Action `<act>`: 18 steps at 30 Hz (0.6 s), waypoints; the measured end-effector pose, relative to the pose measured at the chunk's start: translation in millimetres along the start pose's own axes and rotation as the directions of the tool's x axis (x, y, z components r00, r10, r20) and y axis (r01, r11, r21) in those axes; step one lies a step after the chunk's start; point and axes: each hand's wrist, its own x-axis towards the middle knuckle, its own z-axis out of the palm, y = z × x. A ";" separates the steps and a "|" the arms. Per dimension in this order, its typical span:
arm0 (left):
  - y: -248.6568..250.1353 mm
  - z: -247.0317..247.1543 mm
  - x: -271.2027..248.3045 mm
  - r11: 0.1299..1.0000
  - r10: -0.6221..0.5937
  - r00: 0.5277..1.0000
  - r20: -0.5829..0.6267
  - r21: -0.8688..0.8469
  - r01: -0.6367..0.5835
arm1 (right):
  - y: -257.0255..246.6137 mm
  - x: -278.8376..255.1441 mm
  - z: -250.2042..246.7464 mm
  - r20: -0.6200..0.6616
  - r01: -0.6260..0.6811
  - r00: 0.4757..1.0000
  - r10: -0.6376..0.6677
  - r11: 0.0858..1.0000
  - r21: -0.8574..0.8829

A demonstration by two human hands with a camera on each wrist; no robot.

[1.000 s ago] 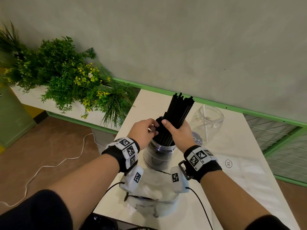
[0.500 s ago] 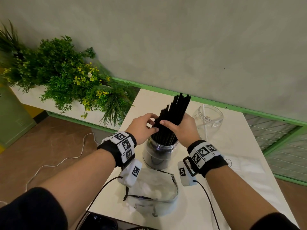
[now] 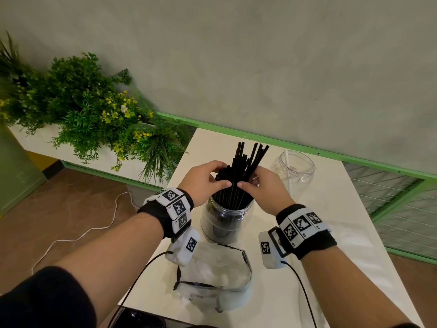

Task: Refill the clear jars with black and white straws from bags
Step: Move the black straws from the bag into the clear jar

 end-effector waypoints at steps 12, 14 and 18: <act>-14.3 3.6 6.3 0.999 -0.024 0.999 -0.041 -0.033 0.022 | 1.3 2.6 10.2 -0.306 0.114 0.952 -0.027 0.957 0.269; -15.5 1.7 5.6 0.999 -0.016 0.999 -0.048 -0.037 0.015 | 0.6 -0.1 7.5 -0.329 0.160 0.941 -0.076 0.959 0.235; -14.5 1.6 1.1 0.988 0.151 0.981 -0.121 0.056 -0.145 | -1.5 -0.7 4.6 -0.354 0.293 0.902 -0.247 0.953 0.082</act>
